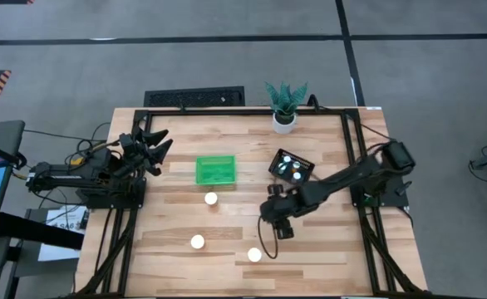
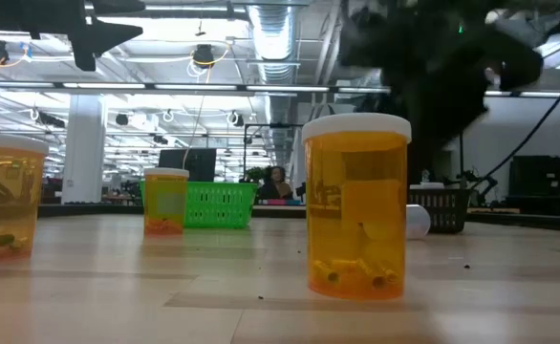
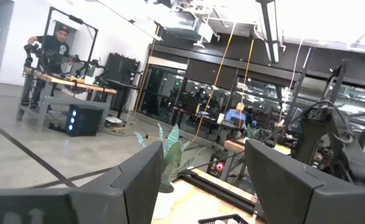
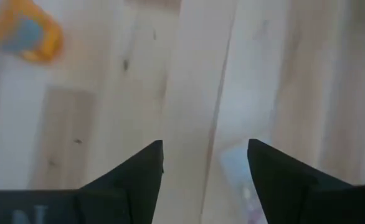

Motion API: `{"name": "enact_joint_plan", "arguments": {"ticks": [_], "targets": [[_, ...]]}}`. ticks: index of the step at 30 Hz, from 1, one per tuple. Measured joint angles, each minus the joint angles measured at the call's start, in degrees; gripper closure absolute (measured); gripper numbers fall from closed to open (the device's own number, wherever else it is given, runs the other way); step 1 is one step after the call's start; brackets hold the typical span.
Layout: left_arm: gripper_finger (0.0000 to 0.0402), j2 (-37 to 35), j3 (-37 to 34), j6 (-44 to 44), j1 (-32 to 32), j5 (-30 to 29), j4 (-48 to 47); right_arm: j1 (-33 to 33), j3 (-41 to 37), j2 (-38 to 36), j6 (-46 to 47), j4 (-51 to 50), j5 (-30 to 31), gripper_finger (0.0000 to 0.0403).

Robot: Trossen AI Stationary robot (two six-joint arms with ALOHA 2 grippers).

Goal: Pick and place medicine bottles into bin by pill shape (circle, oval)
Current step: Put the transparent capsule bottle into the green basket

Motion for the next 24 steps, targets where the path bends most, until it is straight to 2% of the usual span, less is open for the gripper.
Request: {"name": "enact_joint_plan", "arguments": {"ticks": [6, 10, 15, 20, 24], "targets": [[0.0182, -0.01, 0.0, 0.35, 0.0, -0.01, -0.11, -0.74, 3.49, 7.32, -0.57, -2.43, -0.88, 0.0168], [0.0182, -0.02, 0.0, 0.37, 0.0, -0.01, -0.23, -1.19, 4.62, 7.46, -1.09, -3.75, -0.9, 0.0169], [0.0182, -0.01, 0.0, 0.5, 0.0, 0.0, -0.45, -1.22, 7.18, 4.35, -1.32, -6.41, -1.21, 0.0171], [0.0182, 0.0, 0.02, 0.5, 0.0, 0.01, -0.25, -1.16, 8.37, -1.29, -2.27, -10.2, 3.34, 0.0177], [0.0182, -0.02, 0.0, 0.56, 0.0, 0.03, -0.46, -3.29, 8.41, -2.84, 3.66, -15.21, 3.87, 0.0179]]}}
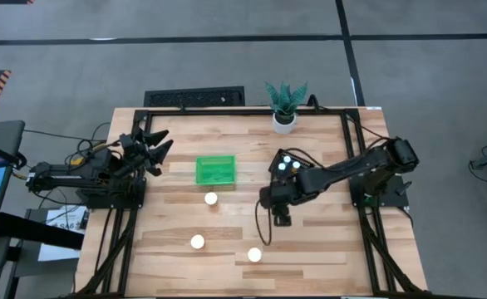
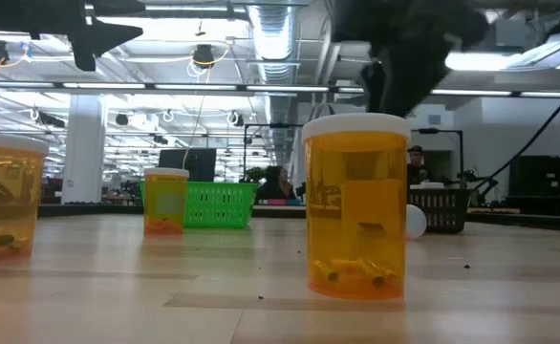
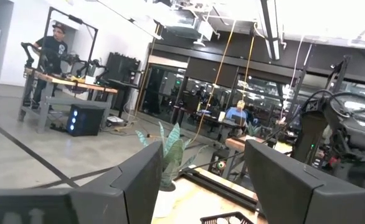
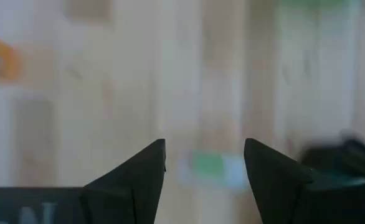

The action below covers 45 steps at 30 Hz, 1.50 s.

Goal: Pick and place medicine bottles into bin by pill shape (circle, oval)
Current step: Put the transparent capsule bottle into the green basket

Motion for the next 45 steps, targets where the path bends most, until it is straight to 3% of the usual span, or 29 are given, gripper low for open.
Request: {"name": "enact_joint_plan", "arguments": {"ticks": [6, 10, 15, 29, 38, 45], "targets": [[0.0182, 0.0, 0.0, 0.56, 0.0, -0.02, -0.53, -1.32, -0.07, 0.37, -2.08, -10.41, 0.07, 0.0179], [0.0182, 0.0, 0.0, 0.55, 0.0, -0.02, -0.67, -1.48, -0.04, 1.53, -17.36, -15.31, 0.79, 0.0179], [0.0182, 0.0, 0.01, 0.56, 0.0, -0.04, -1.37, -1.59, -0.11, 3.04, -31.6, -13.45, 1.11, 0.0179], [0.0182, 0.02, 0.01, 0.93, 0.0, -0.72, -2.67, -4.95, -0.24, 9.81, -37.67, -7.91, 1.66, 0.0179], [0.0182, 0.02, 0.0, 1.89, 0.0, -0.76, -2.98, -6.7, -0.22, 10.29, -40.63, -2.54, 1.28, 0.0179], [0.0182, 0.02, 0.0, 1.87, 0.0, -0.77, -2.98, -7.84, -2.03, 11.66, -40.85, -0.48, -2.24, 0.0179]]}}
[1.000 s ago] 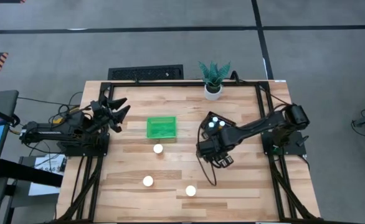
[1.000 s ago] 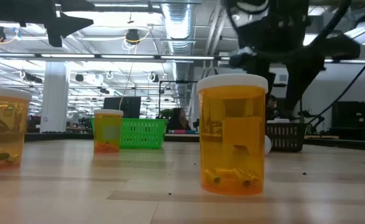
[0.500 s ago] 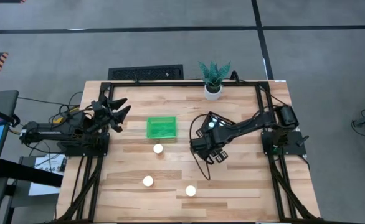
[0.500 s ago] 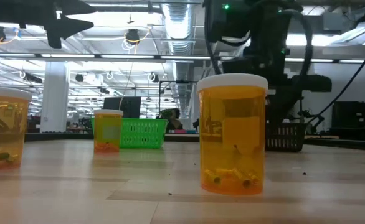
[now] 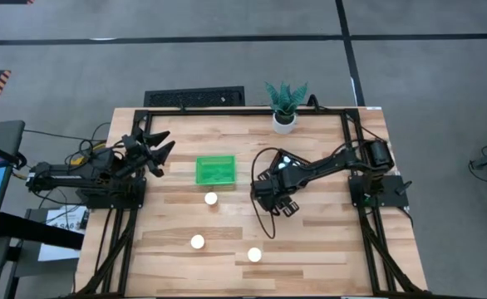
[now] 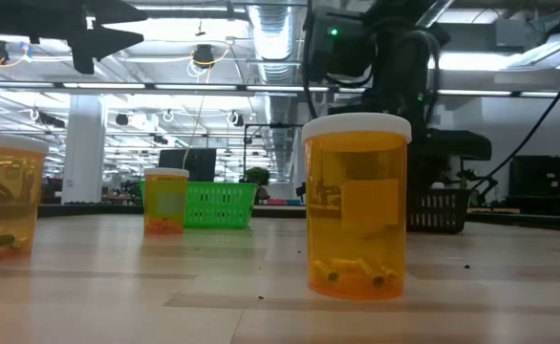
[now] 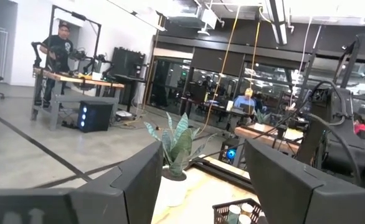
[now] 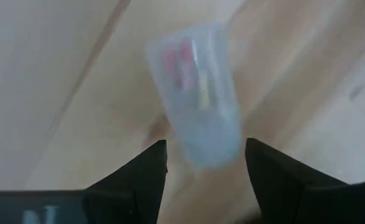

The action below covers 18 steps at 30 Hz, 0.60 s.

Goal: Pick and place medicine bottles into bin by pill shape (circle, oval)
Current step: Put the transparent capsule bottle into the green basket, then put the bottom right orange capsule bottle into the green basket

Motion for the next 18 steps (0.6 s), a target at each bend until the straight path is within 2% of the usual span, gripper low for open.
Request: {"name": "enact_joint_plan", "arguments": {"ticks": [4, 8, 18], "targets": [[0.0182, 0.0, 0.02, 0.0, 0.0, 0.01, -0.06, 0.04, -0.37, 0.76, 0.0, 2.0, 0.14, 0.0185], [0.0182, -0.02, 0.01, -0.02, 0.0, 0.01, -0.17, 0.08, -0.29, 0.43, 0.06, 3.47, 0.2, 0.0207], [0.0182, -0.02, 0.01, -0.07, 0.0, -0.06, -0.28, 0.59, -0.27, 0.49, 2.63, 2.9, 1.08, 0.0336]]}}
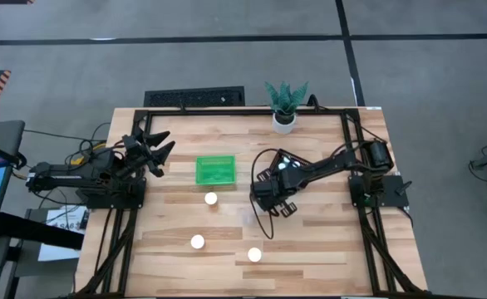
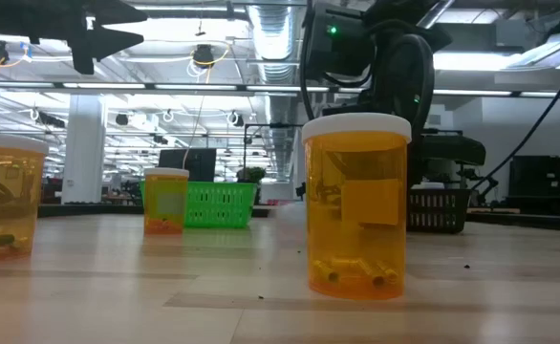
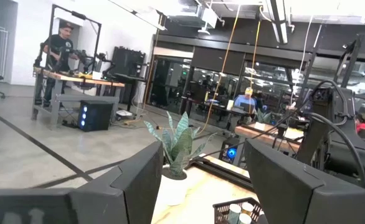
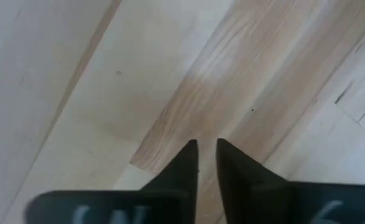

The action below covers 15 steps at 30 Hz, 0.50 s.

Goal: Pick and place medicine bottles into bin by pill shape (circle, oval)
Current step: Put the bottom right orange capsule bottle into the green basket

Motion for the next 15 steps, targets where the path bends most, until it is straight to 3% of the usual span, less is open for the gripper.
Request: {"name": "enact_joint_plan", "arguments": {"ticks": [7, 11, 15], "targets": [[0.0182, 0.0, -0.01, -0.4, 0.0, -0.11, 0.01, 1.96, 3.23, -0.46, 3.71, -4.17, 3.5, 0.0398], [0.0182, 0.0, 0.0, -1.24, 0.0, -0.13, -0.02, 2.93, 9.42, -0.85, 12.54, -9.66, 4.36, 0.0388], [0.0182, 0.0, -0.01, -1.41, 0.0, -0.11, -0.03, 4.61, 16.54, -1.62, 21.87, -13.44, 0.2, 0.037]]}}
